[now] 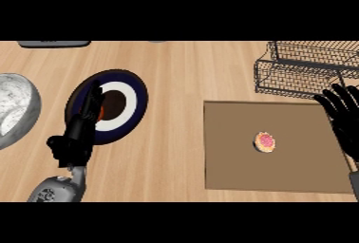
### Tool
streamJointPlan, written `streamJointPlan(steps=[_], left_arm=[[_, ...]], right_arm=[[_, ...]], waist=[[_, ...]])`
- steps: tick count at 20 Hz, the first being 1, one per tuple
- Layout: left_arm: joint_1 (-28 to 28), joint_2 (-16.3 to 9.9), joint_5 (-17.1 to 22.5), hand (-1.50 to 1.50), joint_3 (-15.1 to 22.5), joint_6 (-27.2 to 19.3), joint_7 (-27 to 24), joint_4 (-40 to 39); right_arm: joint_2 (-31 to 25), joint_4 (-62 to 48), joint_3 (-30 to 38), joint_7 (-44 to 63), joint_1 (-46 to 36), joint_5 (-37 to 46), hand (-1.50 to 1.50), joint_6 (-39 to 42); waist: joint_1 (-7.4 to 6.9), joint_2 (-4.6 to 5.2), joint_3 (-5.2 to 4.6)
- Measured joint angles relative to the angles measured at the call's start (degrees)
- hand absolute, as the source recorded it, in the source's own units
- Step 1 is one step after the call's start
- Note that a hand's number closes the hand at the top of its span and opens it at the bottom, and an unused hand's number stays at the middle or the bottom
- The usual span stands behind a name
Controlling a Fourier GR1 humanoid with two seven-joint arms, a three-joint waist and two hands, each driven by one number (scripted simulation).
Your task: Pick the cupcake from the tray and place it in the tiered basket
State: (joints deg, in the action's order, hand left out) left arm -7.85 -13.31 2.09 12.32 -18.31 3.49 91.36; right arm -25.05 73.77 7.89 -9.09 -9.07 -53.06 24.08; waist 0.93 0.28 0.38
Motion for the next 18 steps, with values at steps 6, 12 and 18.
streamJointPlan(steps=[6,12,18], left_arm=[[-0.4,1.17,-1.01,0.0,0.29,-0.49,-0.52,-0.76],[-0.45,1.29,-1.53,0.0,-0.01,-0.92,-0.33,-1.6],[0.01,1.77,-1.89,0.0,0.17,-1.13,-0.99,-2.16]], right_arm=[[-9.36,-5.98,5.8,-1.82,3.91,-2.48,-1.5,21.01],[-21.91,1.85,9.85,-3.31,5.43,13.53,-1.5,23.2],[-30.04,15.57,10.71,-3.49,5.16,31.27,-1.5,19.88]], waist=[[-0.34,-0.14,-0.2],[0.59,-0.53,-0.39],[0.68,-0.73,-0.48]])
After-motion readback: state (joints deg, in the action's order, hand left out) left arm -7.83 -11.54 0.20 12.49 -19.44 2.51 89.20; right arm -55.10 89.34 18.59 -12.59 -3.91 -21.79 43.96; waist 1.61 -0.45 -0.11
